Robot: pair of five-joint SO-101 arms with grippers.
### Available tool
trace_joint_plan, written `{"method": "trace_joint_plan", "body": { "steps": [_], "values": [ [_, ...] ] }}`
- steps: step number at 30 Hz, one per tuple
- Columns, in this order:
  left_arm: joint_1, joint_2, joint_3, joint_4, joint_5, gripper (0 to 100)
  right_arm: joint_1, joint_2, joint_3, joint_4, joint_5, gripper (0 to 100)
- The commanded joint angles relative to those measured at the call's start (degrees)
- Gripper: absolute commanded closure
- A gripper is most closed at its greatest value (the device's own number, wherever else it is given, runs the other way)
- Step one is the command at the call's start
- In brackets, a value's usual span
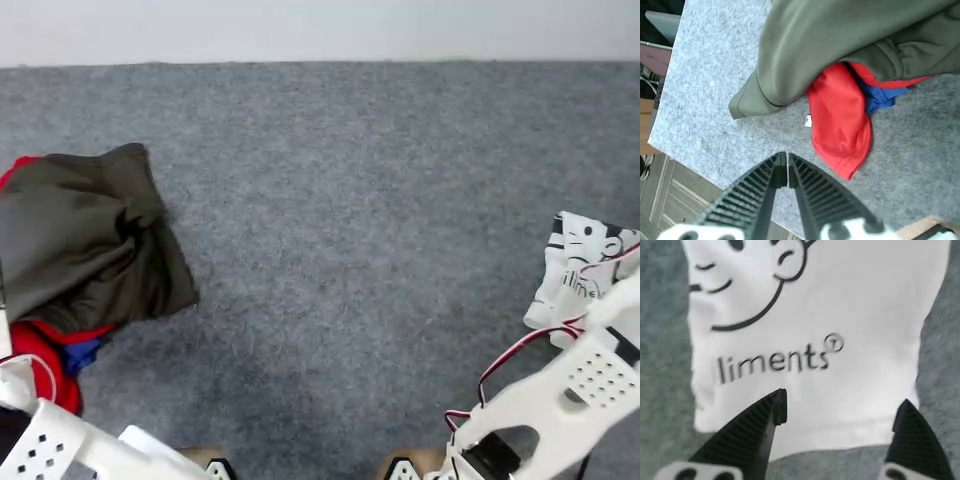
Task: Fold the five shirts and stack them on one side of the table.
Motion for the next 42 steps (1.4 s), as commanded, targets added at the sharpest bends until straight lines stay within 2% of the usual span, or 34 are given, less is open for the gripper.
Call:
{"method": "trace_joint_plan", "body": {
  "steps": [1, 5, 12, 16, 20, 25, 31, 42],
  "values": [
    [1.8, -0.7, -0.5, -0.7, -0.1, 98, -2.1, -1.0, -3.8, 6.5, -1.1, 81.1],
    [1.8, -0.7, -0.5, -0.6, -0.1, 98, -1.8, -1.0, -3.7, 6.7, -1.0, 99.8],
    [1.9, -0.7, -0.2, -0.5, -0.1, 98, -2.2, -4.9, 1.8, 7.0, -1.0, 86.8],
    [2.0, -0.4, -0.1, -0.5, -0.1, 98, -6.1, -11.3, 13.5, 7.0, 4.3, 81.7],
    [2.0, -0.4, -0.1, -0.7, -0.1, 98, -8.5, -15.1, 21.1, 6.6, 5.5, 81.5],
    [2.0, -0.4, -0.1, -0.7, -0.1, 98, -9.3, -13.3, 21.5, 4.9, 5.6, 81.5],
    [2.0, -0.4, -0.1, -0.7, -0.1, 98, -9.0, -8.0, 21.3, 2.7, 12.8, 81.5],
    [2.0, -0.4, -0.1, -0.8, -0.1, 98, -6.8, -3.6, 21.3, -3.6, 16.8, 81.6]
  ]
}}
